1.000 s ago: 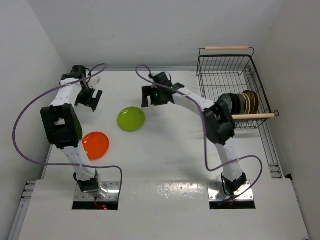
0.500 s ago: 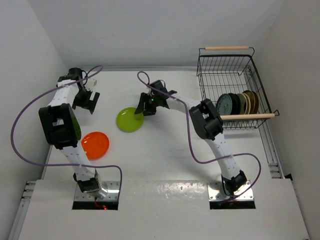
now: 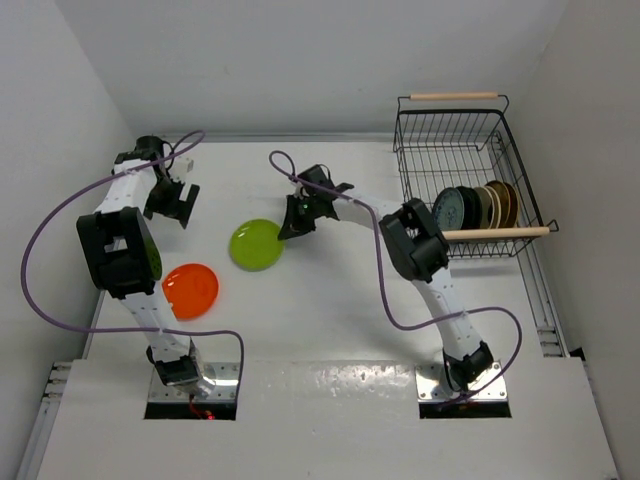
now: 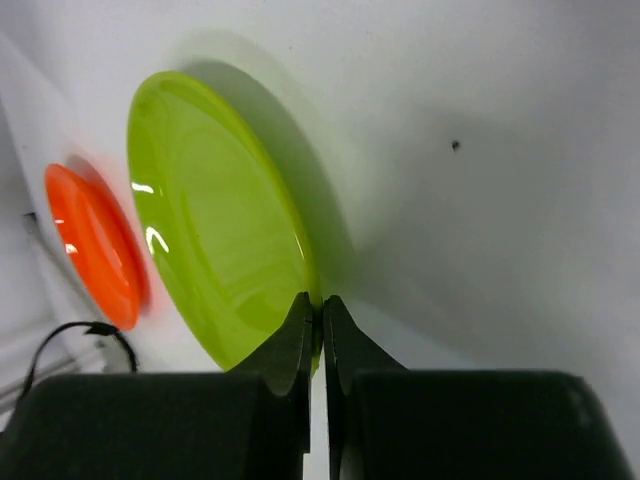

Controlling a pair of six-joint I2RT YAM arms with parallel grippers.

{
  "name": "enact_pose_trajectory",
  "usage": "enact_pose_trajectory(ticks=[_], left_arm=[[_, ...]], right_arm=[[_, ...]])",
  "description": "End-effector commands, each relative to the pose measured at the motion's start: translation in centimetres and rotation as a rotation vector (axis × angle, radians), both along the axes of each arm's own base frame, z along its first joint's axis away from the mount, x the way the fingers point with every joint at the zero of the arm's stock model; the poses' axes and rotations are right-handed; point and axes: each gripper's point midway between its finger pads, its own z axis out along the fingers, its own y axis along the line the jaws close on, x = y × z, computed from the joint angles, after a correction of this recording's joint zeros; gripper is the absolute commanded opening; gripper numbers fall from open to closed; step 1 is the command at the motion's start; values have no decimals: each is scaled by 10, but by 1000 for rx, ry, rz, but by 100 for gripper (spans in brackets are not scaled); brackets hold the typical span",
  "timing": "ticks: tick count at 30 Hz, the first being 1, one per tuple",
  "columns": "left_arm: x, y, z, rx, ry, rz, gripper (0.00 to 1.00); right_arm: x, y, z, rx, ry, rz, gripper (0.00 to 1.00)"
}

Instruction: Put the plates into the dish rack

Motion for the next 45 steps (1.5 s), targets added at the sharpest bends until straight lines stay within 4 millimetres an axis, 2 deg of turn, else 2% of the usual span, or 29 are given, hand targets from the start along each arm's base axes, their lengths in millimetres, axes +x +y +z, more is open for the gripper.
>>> enact_pose_trajectory(ticks=[1, 3, 4, 5, 6, 7, 8, 9, 10, 11, 12, 13, 14, 15, 17, 20, 21, 23, 24, 25, 27, 33, 39, 45], left_arm=[[2, 4, 6, -14, -17, 17, 100], [4, 4, 9, -11, -28, 17, 100], [4, 4, 9, -11, -28, 17, 100], [4, 4, 9, -11, -28, 17, 100], [4, 4, 9, -11, -28, 17, 100], [4, 4, 9, -11, -28, 17, 100], [5, 3, 9, -20, -30, 14, 98], [5, 3, 9, -20, -30, 14, 98], [5, 3, 9, -20, -30, 14, 98], [5, 3, 9, -20, -30, 14, 98], [5, 1, 8, -28, -32, 11, 98], [5, 1, 8, -28, -32, 11, 98], [5, 1, 5, -30, -23, 11, 98], [6, 0, 5, -39, -25, 8, 98], [8, 0, 4, -38, -27, 8, 97], [13, 0, 10, -42, -46, 4, 97], [13, 0, 10, -42, -46, 4, 97], [11, -1, 9, -45, -37, 4, 97], [11, -1, 9, -45, -37, 4, 97], [9, -1, 9, -44, -28, -4, 96], [6, -2, 6, -47, -17, -4, 96], [3, -1, 3, -41, -5, 0, 96], [1, -1, 3, -38, -3, -9, 96], [-9, -5, -2, -48, 35, -61, 96]], right_arm=[[36, -18, 143, 51, -367, -6, 0], [49, -42, 172, -16, -493, -49, 0], [49, -63, 230, -5, -609, -95, 0], [58, -89, 239, -113, -694, -120, 0], [70, -119, 251, -207, -749, -201, 0], [70, -152, 293, -281, -879, -216, 0], [75, -198, 295, -473, -888, -328, 0], [72, -234, 322, -551, -933, -394, 0], [69, -288, 329, -833, -956, -455, 0], [62, -309, 330, -938, -940, -466, 0], [57, -341, 341, -1045, -934, -503, 0], [50, -359, 342, -1160, -920, -473, 0], [36, -404, 341, -1361, -851, -541, 0], [26, -416, 347, -1403, -843, -544, 0], [12, -435, 329, -1449, -782, -553, 0], [-3, -444, 309, -1381, -755, -593, 0], [-4, -439, 300, -1330, -755, -569, 0], [-7, -442, 289, -1305, -732, -587, 0], [-9, -441, 274, -1291, -708, -568, 0], [-8, -441, 269, -1288, -700, -567, 0], [-9, -441, 245, -1257, -656, -565, 0], [-12, -448, 190, -1266, -538, -568, 0], [-3, -445, 156, -1252, -495, -563, 0], [7, -444, 137, -1267, -459, -547, 0]])
